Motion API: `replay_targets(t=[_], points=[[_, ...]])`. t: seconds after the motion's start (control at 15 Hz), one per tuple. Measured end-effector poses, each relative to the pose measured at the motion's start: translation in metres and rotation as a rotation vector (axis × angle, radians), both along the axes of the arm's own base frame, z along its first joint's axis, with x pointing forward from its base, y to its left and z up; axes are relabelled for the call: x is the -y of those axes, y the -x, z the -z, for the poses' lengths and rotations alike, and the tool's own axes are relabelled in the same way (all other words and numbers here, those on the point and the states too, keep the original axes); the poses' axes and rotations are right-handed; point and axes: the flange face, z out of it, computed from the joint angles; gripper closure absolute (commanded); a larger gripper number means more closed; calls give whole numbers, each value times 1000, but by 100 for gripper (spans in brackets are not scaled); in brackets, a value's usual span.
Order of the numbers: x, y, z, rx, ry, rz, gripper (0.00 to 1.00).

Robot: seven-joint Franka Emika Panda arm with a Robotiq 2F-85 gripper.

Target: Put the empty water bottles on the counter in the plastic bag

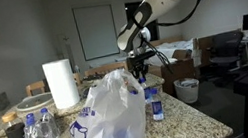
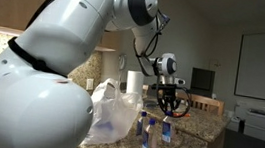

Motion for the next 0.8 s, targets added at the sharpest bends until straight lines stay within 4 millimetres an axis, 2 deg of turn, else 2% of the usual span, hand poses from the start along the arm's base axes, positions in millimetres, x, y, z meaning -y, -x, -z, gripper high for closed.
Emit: replay_targets(t=[0.2, 0.33, 0.53, 0.8], points=[[-7, 11, -45, 5, -10, -99, 85], [-22, 25, -76, -20, -17, -182, 85], [-61, 50, -111, -43, -27, -294, 85], [-129, 79, -135, -19, -29, -419, 85]])
